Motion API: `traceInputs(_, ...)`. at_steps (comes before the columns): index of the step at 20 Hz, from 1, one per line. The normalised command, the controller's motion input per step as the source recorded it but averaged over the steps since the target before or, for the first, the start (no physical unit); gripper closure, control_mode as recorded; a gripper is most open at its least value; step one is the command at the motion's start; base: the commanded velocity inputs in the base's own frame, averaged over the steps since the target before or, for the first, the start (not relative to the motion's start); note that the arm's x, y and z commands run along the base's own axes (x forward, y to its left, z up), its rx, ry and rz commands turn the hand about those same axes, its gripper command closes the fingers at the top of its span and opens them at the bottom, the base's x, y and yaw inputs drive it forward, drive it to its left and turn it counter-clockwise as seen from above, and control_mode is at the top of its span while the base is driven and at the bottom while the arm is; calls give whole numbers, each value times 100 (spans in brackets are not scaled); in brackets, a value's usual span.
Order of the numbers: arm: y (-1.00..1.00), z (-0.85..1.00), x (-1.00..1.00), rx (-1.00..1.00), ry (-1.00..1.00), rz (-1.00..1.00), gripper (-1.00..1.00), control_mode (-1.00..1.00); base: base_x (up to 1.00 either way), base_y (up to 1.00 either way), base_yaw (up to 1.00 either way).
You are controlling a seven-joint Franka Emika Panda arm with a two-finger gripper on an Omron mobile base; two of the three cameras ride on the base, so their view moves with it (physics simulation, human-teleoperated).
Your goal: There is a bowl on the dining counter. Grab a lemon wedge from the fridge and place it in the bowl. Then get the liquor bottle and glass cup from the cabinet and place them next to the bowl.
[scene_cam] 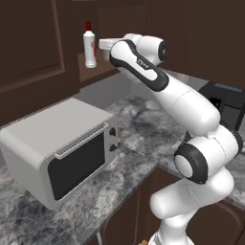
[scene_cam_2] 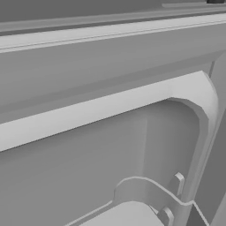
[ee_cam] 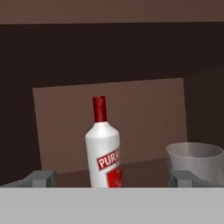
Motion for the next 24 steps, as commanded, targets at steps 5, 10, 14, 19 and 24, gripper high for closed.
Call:
traceInputs(5,35,-5,30,0,6,0,-100,-100,0,0,0)
traceInputs(10,34,-5,29,0,8,0,-100,-100,0,0,0)
traceInputs(14,23,-3,24,0,6,0,-100,-100,0,0,0)
traceInputs(19,25,-2,23,-1,3,0,-100,-100,0,0,0)
traceInputs(24,17,0,8,-3,0,0,-100,-100,0,0,0)
